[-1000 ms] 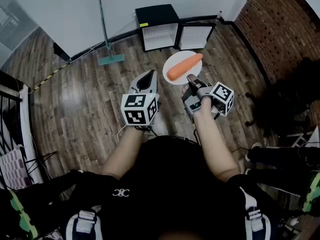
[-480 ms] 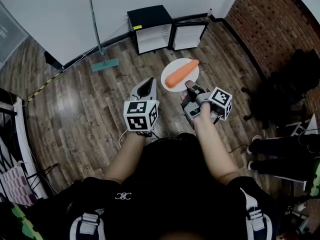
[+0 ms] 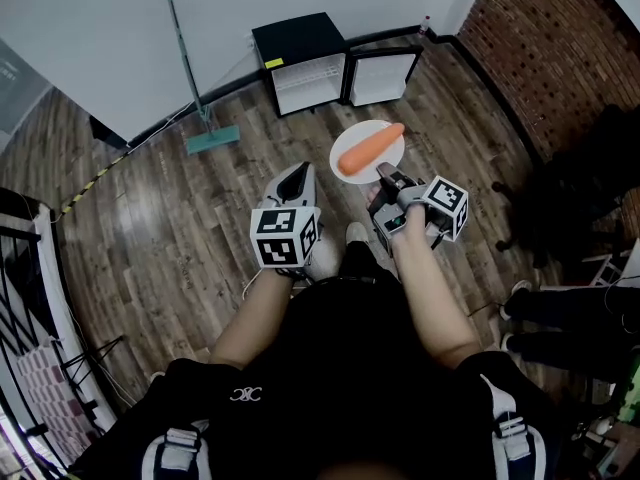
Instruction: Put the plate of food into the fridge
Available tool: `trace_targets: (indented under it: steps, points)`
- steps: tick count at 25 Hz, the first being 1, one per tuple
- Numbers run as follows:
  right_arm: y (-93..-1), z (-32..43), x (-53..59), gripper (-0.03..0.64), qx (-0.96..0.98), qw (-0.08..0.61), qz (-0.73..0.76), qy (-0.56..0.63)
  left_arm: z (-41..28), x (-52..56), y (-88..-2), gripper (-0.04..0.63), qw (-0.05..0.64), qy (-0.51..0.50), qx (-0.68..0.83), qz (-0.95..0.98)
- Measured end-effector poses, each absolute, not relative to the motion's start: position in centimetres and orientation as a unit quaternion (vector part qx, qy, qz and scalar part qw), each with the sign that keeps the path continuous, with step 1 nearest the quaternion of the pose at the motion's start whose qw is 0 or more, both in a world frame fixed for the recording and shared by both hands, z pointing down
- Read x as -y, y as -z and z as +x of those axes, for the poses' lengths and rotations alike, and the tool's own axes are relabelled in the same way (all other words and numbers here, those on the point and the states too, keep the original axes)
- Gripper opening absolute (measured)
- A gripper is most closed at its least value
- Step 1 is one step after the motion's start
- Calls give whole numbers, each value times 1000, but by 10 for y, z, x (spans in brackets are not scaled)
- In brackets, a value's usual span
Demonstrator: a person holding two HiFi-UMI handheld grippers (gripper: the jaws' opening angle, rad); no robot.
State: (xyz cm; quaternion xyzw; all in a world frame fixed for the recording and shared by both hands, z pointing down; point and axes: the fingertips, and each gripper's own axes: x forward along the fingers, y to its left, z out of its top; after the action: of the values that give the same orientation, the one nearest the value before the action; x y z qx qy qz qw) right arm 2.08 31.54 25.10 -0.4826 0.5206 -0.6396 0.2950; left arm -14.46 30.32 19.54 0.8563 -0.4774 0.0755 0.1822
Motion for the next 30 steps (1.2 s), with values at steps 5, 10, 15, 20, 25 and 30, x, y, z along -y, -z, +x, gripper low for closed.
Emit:
trace_targets:
  steps: [5,10,15,20,25,30]
  points:
    - [-250,58,-241,34,-531,296,-476,635,-112,-235,-187,-2,167,-83,488,853]
    - [-239,108,-164,34,-541,286,-465,640,-63,-166,-177,-2,173,-95,503,841]
    - [-245,147,-102,32,-538,272,-453,657,-27,-114,-176,-2,180,-113,519,828]
    - [-269,151,-94,32,-546,265,-443,659,-27,-116,-199,-2,183,-121,539,813]
    - [-284,156,-83,34,-545,258,-433,670,-19,-111,-210,-2,189,-128,546,806]
    - [-291,156,-77,34,-548,250,-428,674,-11,-98,-219,-2,195,-127,544,806]
